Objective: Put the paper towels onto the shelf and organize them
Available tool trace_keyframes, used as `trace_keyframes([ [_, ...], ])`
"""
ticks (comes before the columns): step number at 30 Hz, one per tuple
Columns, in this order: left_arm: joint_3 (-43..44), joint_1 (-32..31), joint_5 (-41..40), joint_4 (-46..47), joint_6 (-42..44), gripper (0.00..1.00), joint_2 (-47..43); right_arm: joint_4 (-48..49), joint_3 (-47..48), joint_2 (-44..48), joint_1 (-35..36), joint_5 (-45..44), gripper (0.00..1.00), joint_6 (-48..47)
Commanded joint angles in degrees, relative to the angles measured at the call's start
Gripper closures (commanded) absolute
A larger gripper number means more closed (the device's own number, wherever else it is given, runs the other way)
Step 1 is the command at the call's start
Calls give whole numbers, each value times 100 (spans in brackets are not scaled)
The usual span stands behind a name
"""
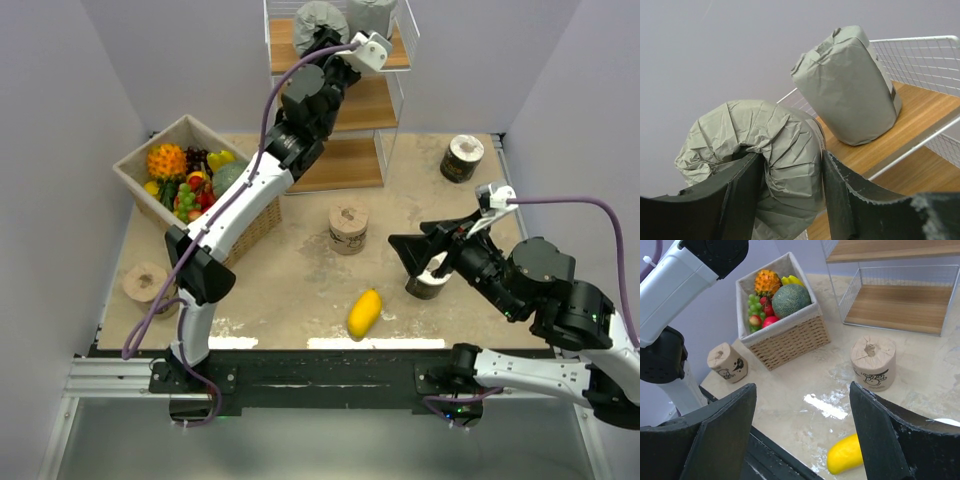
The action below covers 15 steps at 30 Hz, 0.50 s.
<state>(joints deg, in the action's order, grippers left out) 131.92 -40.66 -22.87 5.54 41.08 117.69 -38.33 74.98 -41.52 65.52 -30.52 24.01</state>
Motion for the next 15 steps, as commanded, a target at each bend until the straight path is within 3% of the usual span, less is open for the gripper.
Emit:
trace_keyframes([
  [1, 510, 76, 72, 562, -188, 43, 8, 282, -10, -155, -4, -121, 21, -230],
  [15, 756, 234, 327, 870, -399, 37, 0, 449, 60, -304, -4, -94, 20, -379],
])
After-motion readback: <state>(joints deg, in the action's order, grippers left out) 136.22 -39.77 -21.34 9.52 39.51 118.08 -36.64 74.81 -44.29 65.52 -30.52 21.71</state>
